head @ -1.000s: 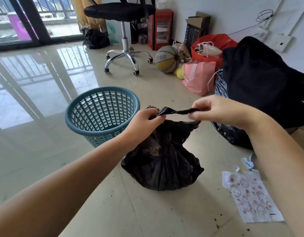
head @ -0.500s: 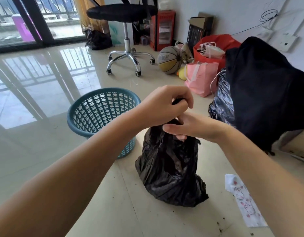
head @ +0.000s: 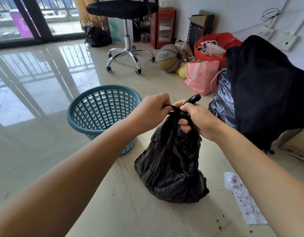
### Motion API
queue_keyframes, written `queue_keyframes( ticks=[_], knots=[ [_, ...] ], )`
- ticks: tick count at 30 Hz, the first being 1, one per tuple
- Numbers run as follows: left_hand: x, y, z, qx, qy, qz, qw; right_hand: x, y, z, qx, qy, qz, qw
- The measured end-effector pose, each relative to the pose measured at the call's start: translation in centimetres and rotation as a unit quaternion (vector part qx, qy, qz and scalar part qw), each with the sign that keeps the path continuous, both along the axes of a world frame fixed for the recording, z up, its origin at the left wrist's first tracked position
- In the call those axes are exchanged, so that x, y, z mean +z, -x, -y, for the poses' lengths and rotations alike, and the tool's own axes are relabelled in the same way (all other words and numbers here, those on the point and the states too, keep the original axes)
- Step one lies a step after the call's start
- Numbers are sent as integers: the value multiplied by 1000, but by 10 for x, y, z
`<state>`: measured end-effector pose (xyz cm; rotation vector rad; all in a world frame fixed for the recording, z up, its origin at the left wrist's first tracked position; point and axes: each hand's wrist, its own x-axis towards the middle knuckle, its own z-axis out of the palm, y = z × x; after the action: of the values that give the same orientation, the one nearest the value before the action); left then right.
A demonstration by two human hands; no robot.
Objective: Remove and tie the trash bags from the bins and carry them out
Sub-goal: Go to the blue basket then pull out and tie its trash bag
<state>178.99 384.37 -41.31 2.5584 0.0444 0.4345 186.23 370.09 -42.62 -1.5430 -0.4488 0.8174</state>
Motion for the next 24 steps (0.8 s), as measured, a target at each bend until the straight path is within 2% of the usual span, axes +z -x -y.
queue_keyframes(
  ticks=[2, 4, 5, 7, 9, 10, 12, 13, 15, 17, 20, 22, 24],
  knots=[
    [1, -1, -3, 18, -23, 18, 999, -3, -1, 0, 19, 36, 50, 998],
    [1, -2, -6, 49, 10, 54, 997, -4, -1, 3, 35, 47, 58, 997],
    [0, -3, -6, 66, 59, 61, 994, -4, -2, 4, 37, 35, 36, 998],
    [-3, -4, -7, 63, 230, 30, 971, -4, -4, 6, 28, -5, -24, 999],
    [-13, 1, -2, -10, 402, -78, 912, -5, -6, 8, 30, -37, -60, 997],
    [-22, 5, 3, -53, 430, -136, 891, -5, -7, 9, 41, -44, -62, 996],
    [-37, 12, 13, -103, 373, -210, 898, -4, -7, 10, 63, -46, -55, 995],
    [-43, 12, 14, -99, 347, -212, 908, -3, -6, 11, 72, -42, -55, 995],
    [-49, 9, 9, -58, 382, -186, 903, -1, -3, 14, 91, -29, -56, 994],
    [-52, 6, 0, -32, 460, -166, 872, 0, -1, 17, 128, -2, 12, 992],
    [-58, 6, -5, -32, 507, -182, 842, -5, -4, 21, 162, 77, 167, 970],
    [-59, 8, -5, -55, 542, -220, 809, -14, -8, 20, 118, 153, 263, 945],
    [-62, 7, -5, -59, 602, -265, 751, -26, -10, 18, 53, 196, 353, 913]
  ],
)
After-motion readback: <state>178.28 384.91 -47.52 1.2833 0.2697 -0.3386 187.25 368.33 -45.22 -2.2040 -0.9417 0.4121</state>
